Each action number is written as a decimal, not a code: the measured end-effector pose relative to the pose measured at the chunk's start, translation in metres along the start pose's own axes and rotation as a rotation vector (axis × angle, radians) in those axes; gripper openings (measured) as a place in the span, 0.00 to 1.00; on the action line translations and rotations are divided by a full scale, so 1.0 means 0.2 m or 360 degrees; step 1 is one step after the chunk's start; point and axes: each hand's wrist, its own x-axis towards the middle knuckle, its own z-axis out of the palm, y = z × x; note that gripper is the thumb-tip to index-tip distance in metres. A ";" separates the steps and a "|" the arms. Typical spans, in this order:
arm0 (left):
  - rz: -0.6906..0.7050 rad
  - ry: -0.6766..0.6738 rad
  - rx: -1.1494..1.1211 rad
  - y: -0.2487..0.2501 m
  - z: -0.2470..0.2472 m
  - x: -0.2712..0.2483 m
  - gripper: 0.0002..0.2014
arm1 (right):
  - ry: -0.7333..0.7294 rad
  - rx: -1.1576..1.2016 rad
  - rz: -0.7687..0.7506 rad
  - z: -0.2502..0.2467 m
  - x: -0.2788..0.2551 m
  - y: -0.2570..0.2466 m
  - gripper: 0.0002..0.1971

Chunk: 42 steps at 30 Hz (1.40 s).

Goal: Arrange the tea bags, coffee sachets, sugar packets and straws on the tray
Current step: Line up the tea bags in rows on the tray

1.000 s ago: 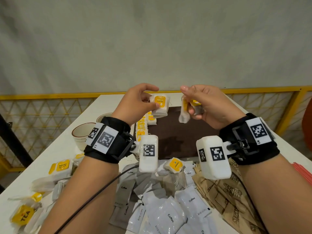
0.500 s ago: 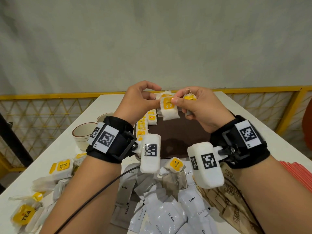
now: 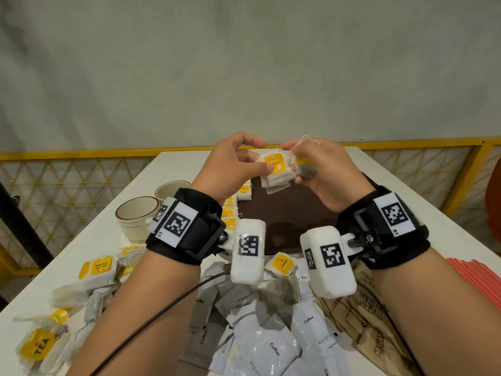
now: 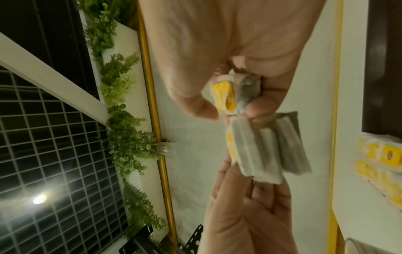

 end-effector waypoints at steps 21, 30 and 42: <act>0.0082 -0.0003 0.0178 0.01 -0.05 -0.01 0.16 | -0.0245 -0.0216 -0.0119 -0.03 -0.03 0.00 0.08; -0.0016 -0.0186 0.0005 0.04 -0.06 -0.02 0.11 | -0.0155 -0.0249 -0.0109 -0.01 -0.03 0.01 0.10; -0.0007 0.0099 0.0194 0.02 -0.30 -0.03 0.14 | -0.1010 -0.2096 0.0224 0.00 -0.17 0.19 0.16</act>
